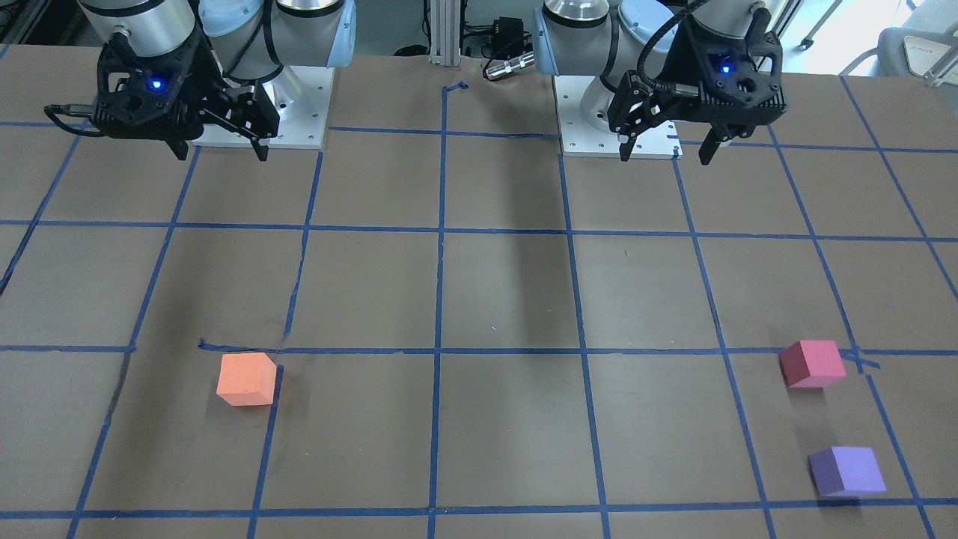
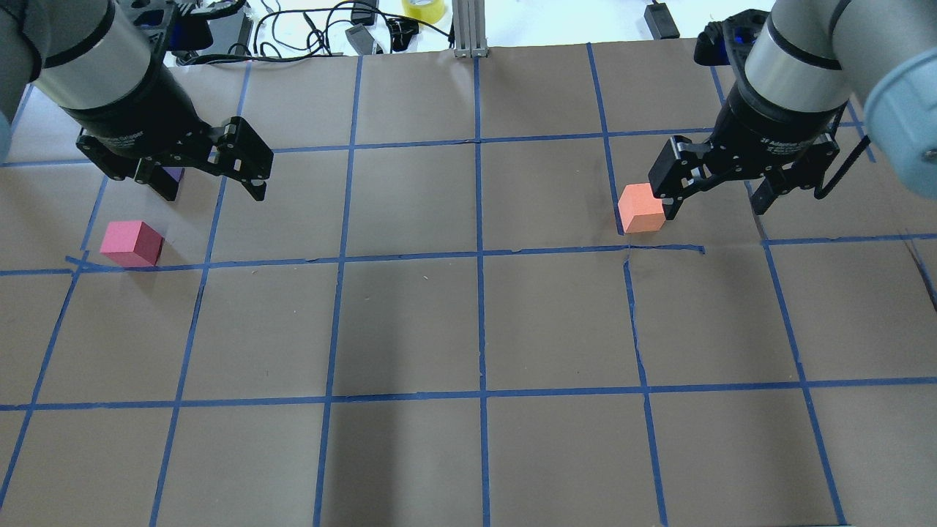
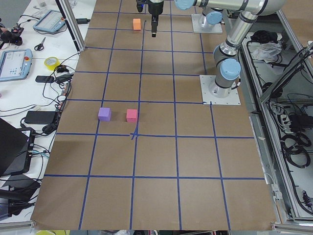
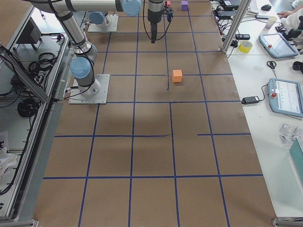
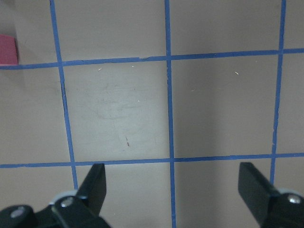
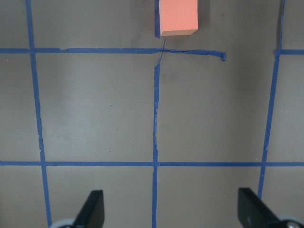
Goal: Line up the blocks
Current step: 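Lower the right gripper over the orange cube, then close the right gripper on the orange cube and lift it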
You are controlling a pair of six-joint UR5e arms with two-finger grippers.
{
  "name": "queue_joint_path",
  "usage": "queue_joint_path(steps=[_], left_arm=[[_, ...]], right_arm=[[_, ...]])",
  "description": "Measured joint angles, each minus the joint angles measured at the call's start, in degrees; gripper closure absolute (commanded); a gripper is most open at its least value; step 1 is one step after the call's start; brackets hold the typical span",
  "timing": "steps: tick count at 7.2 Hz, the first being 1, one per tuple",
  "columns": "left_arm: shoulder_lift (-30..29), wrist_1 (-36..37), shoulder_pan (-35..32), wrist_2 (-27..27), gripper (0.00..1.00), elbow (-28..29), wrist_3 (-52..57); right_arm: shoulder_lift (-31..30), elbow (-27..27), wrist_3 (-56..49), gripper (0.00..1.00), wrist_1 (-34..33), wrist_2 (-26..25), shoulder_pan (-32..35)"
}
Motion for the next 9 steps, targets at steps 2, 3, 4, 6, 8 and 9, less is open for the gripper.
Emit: queue_joint_path(steps=[2, 3, 4, 6, 8, 9], left_arm=[[0.0, 0.0, 0.0, 0.0, 0.00, 0.0, 0.0], [0.0, 0.0, 0.0, -0.1, 0.00, 0.0, 0.0], [0.0, 0.0, 0.0, 0.0, 0.00, 0.0, 0.0], [0.0, 0.0, 0.0, 0.0, 0.00, 0.0, 0.0], [0.0, 0.0, 0.0, 0.0, 0.00, 0.0, 0.0], [0.0, 0.0, 0.0, 0.0, 0.00, 0.0, 0.0]], right_arm=[[0.8, 0.0, -0.2, 0.00, 0.0, 0.1, -0.1], [1.8, 0.0, -0.2, 0.00, -0.1, 0.1, -0.2], [3.1, 0.0, -0.2, 0.00, -0.4, 0.1, -0.7], [6.7, 0.1, -0.2, 0.00, -5.6, -0.5, -1.4], [13.6, 0.2, -0.8, 0.00, -16.0, -0.8, -1.6], [16.6, 0.3, -1.0, 0.00, -19.7, -0.8, -1.7]])
